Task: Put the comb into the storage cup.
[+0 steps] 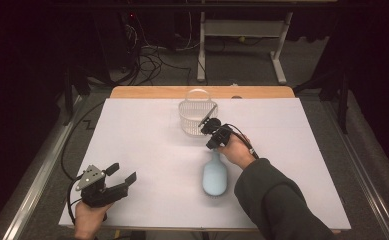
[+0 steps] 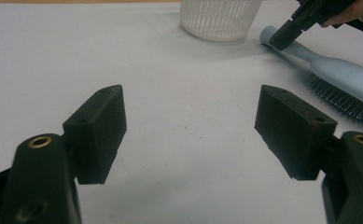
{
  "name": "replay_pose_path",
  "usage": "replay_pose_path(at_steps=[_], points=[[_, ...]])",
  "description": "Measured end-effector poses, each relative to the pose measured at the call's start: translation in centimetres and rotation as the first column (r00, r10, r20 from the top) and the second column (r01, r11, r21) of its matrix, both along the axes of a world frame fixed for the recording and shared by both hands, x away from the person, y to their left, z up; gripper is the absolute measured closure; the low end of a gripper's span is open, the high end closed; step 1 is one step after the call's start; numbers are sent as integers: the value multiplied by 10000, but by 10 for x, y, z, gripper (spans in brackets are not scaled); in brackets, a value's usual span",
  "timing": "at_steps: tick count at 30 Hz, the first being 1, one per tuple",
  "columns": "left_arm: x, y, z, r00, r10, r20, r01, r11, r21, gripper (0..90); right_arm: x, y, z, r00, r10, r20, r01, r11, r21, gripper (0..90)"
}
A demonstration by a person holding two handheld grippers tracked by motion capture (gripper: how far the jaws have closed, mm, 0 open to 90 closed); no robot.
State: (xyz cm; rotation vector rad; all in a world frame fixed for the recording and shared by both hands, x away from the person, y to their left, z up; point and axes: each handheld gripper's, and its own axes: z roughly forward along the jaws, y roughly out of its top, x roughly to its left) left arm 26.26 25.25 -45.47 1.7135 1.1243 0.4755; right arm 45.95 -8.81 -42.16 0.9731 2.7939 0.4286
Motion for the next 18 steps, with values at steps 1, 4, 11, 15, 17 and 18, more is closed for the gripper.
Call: replay_pose_path(at_steps=[1, 4, 11, 15, 17, 18], points=[[0, 0, 0, 10000, 1, 1, -1, 10000, -5, 242, 0, 0, 0, 10000, -30, 8, 30, 10000, 28, 900], [0, 0, 0, 10000, 3, 3, -3, 10000, -11, 242, 2, -3, -1, 9999, 112, 72, -112, 9999, -44, 900], [0, 0, 0, 10000, -3, -3, 3, 10000, 9, 242, 2, -8, -1, 10000, -76, 46, 77, 9998, -197, 900], [0, 0, 0, 10000, -4, -14, 4, 10000, 3, 242, 2, -13, -1, 9998, -113, 132, 115, 9997, -202, 900], [0, 0, 0, 10000, -12, -10, 12, 10000, 14, 242, 2, -17, -1, 9998, -162, 142, 165, 9997, -187, 900], [0, 0, 0, 10000, -14, -7, 14, 10000, 20, 242, 1, -19, -1, 9997, -182, 143, 185, 9996, -214, 900]])
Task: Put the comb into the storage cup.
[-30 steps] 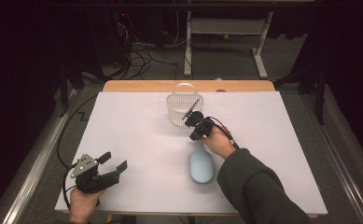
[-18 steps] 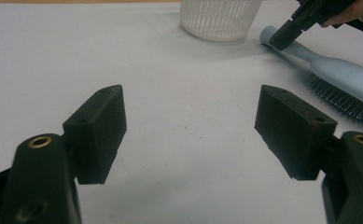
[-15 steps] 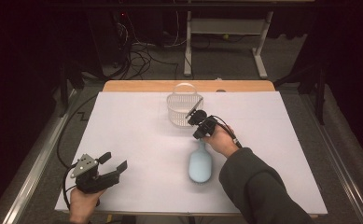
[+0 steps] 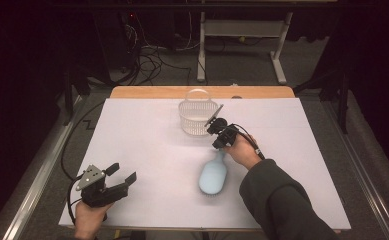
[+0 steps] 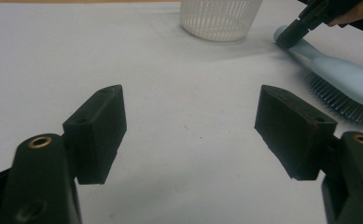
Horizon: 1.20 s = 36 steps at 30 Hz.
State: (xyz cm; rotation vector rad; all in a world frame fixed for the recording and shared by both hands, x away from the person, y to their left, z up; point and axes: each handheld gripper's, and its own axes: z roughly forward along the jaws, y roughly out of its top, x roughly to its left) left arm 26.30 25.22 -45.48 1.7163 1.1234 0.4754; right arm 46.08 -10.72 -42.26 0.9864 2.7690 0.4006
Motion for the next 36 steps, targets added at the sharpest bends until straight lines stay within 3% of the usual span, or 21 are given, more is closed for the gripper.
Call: replay_pose_path(at_steps=[1, 10, 11, 12, 24, 30, 36], points=[[0, 0, 0, 10000, -4, 0, 4, 10000, 4, 242, -2, -1, 0, 9998, -188, -48, 188, 9998, 38, 900], [0, 0, 0, 10000, 18, -11, -18, 10000, 26, 242, -5, -17, 1, 9999, -125, 79, 125, 9999, 73, 900], [0, -1, 0, 10000, 19, -20, -19, 10000, 33, 242, -7, -17, 1, 9992, -408, -23, 409, 9991, 107, 900], [0, -1, -1, 10000, 20, -30, -20, 10000, 42, 242, -7, -20, 1, 9997, -226, 47, 226, 9997, 75, 900], [0, -1, 0, 10000, 19, -21, -19, 10000, 56, 242, -14, -34, 3, 9975, -706, -25, 706, 9972, 265, 900], [0, -1, -1, 10000, 37, -31, -37, 10000, 78, 242, -18, -40, 2, 9982, -591, 113, 587, 9978, 315, 900], [0, -1, -1, 10000, 41, -20, -41, 10000, 86, 242, -23, -44, 3, 9966, -826, -3, 826, 9962, 271, 900]])
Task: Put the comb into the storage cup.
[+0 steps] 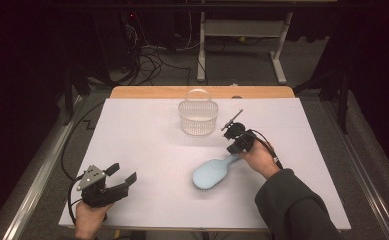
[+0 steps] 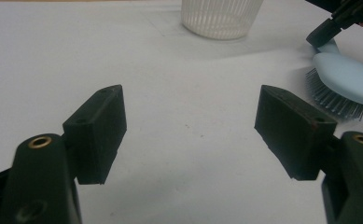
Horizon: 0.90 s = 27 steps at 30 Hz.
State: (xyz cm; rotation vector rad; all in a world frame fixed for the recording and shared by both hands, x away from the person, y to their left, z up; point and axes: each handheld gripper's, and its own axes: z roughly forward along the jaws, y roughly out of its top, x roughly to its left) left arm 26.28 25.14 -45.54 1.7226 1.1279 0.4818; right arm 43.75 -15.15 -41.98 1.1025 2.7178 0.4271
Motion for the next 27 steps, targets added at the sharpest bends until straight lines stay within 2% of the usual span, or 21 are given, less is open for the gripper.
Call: replay_pose_path(at_steps=[1, 2, 3, 14, 27], points=[[0, 0, 0, 10000, -3, -1, 3, 10000, 2, 242, 1, -2, 0, 9997, 233, 82, -233, 9997, -16, 900], [0, 0, 0, 10000, -2, -1, 2, 10000, 0, 242, -1, -2, 0, 10000, 3, -5, -3, 10000, -10, 900], [0, 0, 0, 10000, -4, -4, 4, 10000, -1, 242, -1, -4, 0, 9998, 198, 68, -198, 9998, -8, 900], [0, 0, 0, 10000, 6, 16, -6, 10000, 56, 242, -10, -13, 0, 10000, -28, 0, 28, 9999, 117, 900], [0, -1, 0, 10000, 13, 12, -13, 10000, 77, 242, -24, -24, 0, 10000, 5, -34, -4, 9996, 272, 900]])
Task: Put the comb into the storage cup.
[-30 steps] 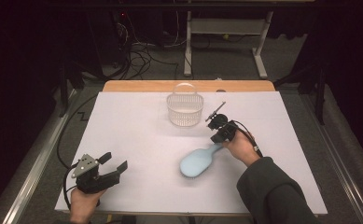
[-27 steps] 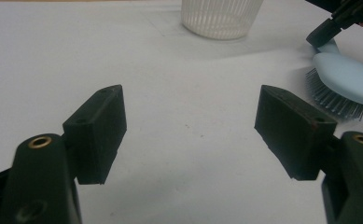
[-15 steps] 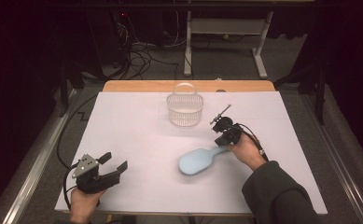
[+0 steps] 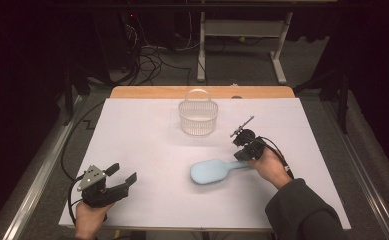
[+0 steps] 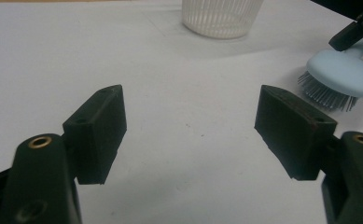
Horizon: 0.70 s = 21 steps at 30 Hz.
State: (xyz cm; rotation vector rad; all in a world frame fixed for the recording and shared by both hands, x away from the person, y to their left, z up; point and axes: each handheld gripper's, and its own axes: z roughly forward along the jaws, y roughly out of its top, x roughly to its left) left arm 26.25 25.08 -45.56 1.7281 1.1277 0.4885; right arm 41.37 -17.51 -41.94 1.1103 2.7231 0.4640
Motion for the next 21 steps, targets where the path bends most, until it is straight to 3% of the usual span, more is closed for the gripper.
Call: replay_pose_path(at_steps=[11, 14, 21], points=[[0, 0, 0, 10000, 19, -9, -19, 10000, -9, 242, -13, -8, 4, 9994, 291, 195, -293, 9995, 128, 900], [0, 0, 0, 10000, 34, 3, -34, 10000, -22, 242, -17, -9, 4, 9999, 53, 107, -55, 9998, 205, 900], [0, 0, 0, 10000, 47, -1, -47, 10000, -34, 242, -20, -13, 3, 9997, 207, 163, -211, 9994, 285, 900]])
